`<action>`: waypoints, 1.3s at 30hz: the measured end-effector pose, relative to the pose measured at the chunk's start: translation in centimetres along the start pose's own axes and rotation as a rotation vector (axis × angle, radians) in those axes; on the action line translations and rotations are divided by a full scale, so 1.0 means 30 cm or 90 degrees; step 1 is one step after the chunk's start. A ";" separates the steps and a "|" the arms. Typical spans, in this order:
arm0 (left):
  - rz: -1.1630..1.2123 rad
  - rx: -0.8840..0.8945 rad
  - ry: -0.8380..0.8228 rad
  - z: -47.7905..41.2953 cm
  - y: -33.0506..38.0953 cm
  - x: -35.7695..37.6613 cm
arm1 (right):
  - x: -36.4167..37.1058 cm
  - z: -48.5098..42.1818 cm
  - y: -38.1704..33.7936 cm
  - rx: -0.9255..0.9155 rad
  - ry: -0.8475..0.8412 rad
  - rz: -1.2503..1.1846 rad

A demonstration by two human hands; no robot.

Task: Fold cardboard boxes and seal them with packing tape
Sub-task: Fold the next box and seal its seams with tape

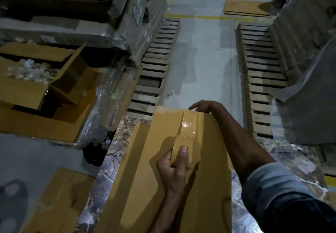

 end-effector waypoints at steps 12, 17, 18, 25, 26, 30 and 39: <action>0.025 -0.115 -0.028 0.029 0.033 -0.016 | 0.198 0.334 -0.172 -0.295 0.258 0.192; -0.026 -0.135 -0.039 0.033 0.049 -0.023 | 0.212 0.317 -0.155 -0.280 0.255 0.272; -0.037 -0.142 -0.041 0.042 0.051 -0.026 | 0.217 0.314 -0.151 -0.283 0.248 0.298; -0.077 -0.200 -0.044 0.088 0.056 -0.066 | 0.225 0.320 -0.149 -0.281 0.238 0.351; -0.098 -0.200 -0.056 0.085 0.064 -0.063 | 0.228 0.323 -0.150 -0.278 0.234 0.364; -0.189 -0.222 -0.094 0.119 0.094 -0.088 | 0.232 0.332 -0.158 -0.259 0.221 0.393; -0.223 -0.240 -0.081 0.288 0.106 -0.232 | 0.254 0.361 -0.179 -0.232 0.209 0.386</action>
Point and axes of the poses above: each hand's wrist, its own z-axis away from the middle knuckle, its own x-axis out of the palm, y = z × x, the point moved 6 cm from there along -z, towards the middle knuckle, and after that the axes turned 6 degrees about -y, right-handed, at the moved point
